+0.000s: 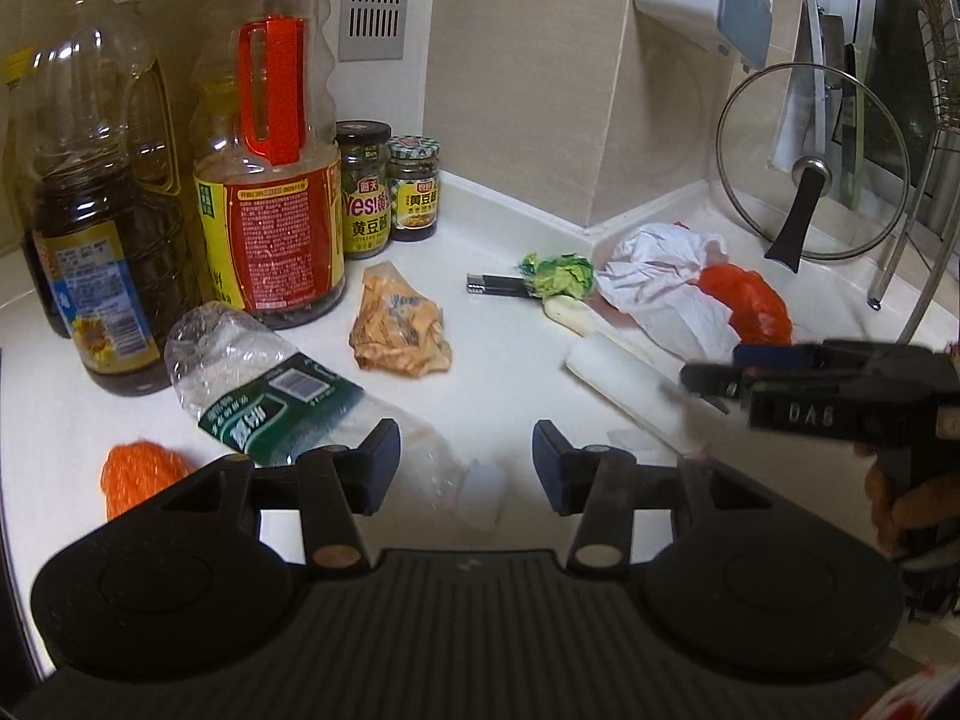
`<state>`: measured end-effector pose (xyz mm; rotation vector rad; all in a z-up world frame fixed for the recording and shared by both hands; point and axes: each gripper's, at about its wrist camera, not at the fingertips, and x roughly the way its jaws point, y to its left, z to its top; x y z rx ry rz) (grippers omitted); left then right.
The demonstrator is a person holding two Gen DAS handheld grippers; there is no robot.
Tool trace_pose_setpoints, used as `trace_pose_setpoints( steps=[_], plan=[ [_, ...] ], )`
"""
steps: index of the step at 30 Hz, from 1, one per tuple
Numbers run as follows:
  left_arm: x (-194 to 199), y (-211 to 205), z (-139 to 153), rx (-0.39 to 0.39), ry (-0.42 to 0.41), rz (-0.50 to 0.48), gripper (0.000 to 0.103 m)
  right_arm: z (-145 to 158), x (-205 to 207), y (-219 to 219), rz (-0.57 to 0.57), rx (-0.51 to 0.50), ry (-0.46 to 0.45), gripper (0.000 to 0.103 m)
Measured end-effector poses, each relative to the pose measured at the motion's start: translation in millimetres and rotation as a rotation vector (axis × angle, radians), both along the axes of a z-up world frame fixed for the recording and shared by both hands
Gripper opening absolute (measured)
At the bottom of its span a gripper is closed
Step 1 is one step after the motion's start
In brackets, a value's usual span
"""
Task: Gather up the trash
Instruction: 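Grasp the orange snack bag with the left tool while the right tool grasps the white tissue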
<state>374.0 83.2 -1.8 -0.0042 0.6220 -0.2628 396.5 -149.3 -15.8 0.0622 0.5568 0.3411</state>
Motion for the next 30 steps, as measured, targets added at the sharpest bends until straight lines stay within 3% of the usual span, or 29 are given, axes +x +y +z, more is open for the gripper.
trace_pose_setpoints(
  steps=[9, 20, 21, 22, 23, 30],
  plan=[
    [36.6, 9.5, 6.2, 0.023, -0.038, 0.012, 0.047, 26.5, 54.6, -36.4, -0.153, -0.066, -0.118, 0.059],
    [60.7, 19.6, 0.0, 0.047, -0.036, 0.039, 0.048, 6.2, 108.0, -53.0, -0.22, 0.046, -0.028, 0.059],
    [61.4, 20.5, -0.6, 0.048, -0.036, 0.039, 0.048, 4.6, 107.8, -52.3, -0.223, 0.049, -0.028, 0.053],
    [61.9, 21.3, -1.2, 0.049, -0.035, 0.04, 0.049, 3.2, 108.0, -52.5, -0.215, 0.054, -0.029, 0.031],
    [61.6, 21.9, -1.2, 0.05, -0.036, 0.041, 0.049, 2.3, 109.9, -53.3, -0.207, 0.06, -0.018, 0.022],
    [65.8, 23.5, -2.4, 0.048, -0.038, 0.04, 0.049, 9.4, 90.9, -54.1, -0.196, 0.077, -0.098, 0.01]
  ],
)
